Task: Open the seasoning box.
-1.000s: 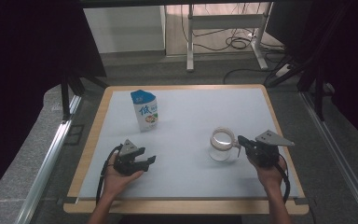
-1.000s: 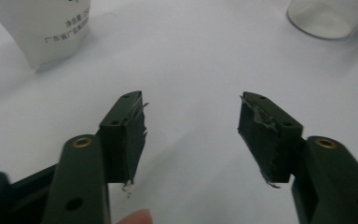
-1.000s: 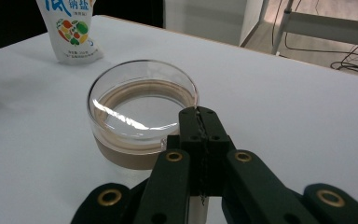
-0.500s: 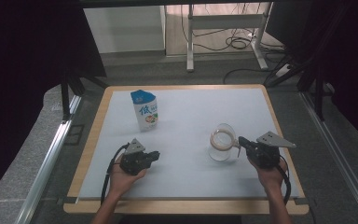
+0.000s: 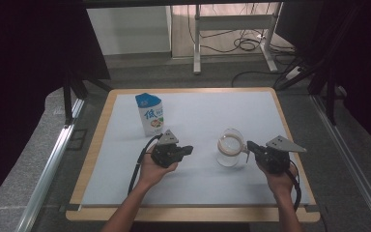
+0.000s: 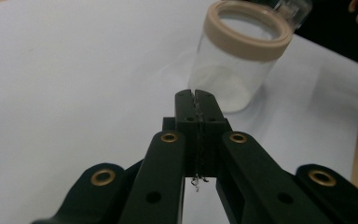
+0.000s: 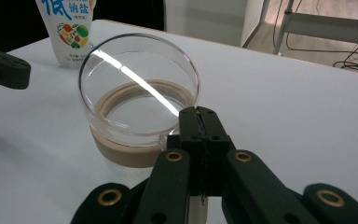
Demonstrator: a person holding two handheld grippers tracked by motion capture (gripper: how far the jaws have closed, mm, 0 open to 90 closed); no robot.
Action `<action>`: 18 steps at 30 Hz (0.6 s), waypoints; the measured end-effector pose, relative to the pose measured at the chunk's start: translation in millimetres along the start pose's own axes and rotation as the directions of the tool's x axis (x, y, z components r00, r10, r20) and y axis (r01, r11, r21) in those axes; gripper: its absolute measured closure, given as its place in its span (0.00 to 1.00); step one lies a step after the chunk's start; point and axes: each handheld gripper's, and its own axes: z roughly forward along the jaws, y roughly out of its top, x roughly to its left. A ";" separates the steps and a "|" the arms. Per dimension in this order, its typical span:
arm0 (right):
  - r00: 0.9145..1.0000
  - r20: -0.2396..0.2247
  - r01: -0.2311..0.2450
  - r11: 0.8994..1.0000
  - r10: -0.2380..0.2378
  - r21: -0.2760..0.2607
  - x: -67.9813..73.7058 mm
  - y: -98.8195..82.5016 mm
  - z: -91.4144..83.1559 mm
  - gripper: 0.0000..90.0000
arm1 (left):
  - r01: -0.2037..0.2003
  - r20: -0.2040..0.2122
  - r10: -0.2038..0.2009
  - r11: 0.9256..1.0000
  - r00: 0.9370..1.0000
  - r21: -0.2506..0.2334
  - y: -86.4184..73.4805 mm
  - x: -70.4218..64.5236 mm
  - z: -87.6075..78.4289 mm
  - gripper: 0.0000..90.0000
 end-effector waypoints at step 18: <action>1.000 0.000 0.000 1.000 0.000 -0.001 -0.8 -0.9 -0.4 1.00 | -0.033 0.080 0.031 0.999 0.996 0.030 40.4 -22.9 48.0 1.00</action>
